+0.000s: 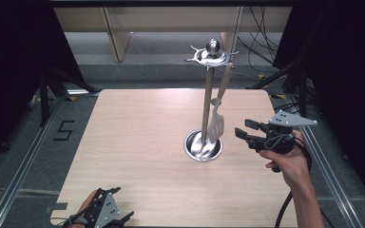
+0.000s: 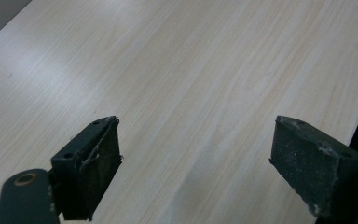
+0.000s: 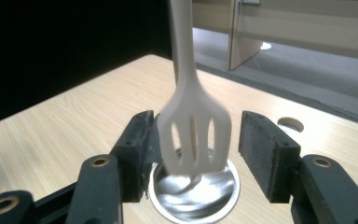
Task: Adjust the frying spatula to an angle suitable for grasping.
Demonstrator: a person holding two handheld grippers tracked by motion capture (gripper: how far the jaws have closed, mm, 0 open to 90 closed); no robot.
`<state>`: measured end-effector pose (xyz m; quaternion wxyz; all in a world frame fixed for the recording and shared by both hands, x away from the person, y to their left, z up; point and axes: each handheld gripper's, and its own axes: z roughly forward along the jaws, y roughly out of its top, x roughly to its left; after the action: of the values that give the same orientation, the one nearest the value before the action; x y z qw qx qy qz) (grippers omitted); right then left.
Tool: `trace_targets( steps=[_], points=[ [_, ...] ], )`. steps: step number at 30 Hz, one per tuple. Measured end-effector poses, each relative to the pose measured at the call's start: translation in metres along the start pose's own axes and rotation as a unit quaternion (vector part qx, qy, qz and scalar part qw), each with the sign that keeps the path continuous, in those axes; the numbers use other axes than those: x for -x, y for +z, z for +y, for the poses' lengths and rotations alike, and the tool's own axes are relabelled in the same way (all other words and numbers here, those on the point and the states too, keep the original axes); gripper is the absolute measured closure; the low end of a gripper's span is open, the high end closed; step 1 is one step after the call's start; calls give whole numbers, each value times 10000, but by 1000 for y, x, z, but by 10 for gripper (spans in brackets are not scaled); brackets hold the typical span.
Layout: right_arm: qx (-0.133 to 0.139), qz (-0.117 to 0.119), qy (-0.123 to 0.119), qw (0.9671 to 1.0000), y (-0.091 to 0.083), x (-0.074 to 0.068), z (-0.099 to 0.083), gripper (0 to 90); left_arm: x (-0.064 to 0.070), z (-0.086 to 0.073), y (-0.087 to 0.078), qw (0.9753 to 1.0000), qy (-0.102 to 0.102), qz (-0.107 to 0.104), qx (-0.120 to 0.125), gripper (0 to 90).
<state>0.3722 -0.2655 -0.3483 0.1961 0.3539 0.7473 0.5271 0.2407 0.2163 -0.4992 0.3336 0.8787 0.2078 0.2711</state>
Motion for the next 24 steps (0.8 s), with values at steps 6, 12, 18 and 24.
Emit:
trace_targets(
  steps=[6,12,18,24],
  points=[
    [-93,-28,68,9999,2,2,-8,438,2,0,1,9999,-91,2,133,151],
    [-145,-105,32,9998,1,3,-16,418,0,1,-1,9999,120,-88,-72,151],
    [-329,-88,178,9993,-1,5,-25,398,0,2,-1,10000,87,-6,22,151],
    [-391,-69,149,9991,-3,7,-31,394,2,2,1,9999,-63,-6,117,151]
  ],
)
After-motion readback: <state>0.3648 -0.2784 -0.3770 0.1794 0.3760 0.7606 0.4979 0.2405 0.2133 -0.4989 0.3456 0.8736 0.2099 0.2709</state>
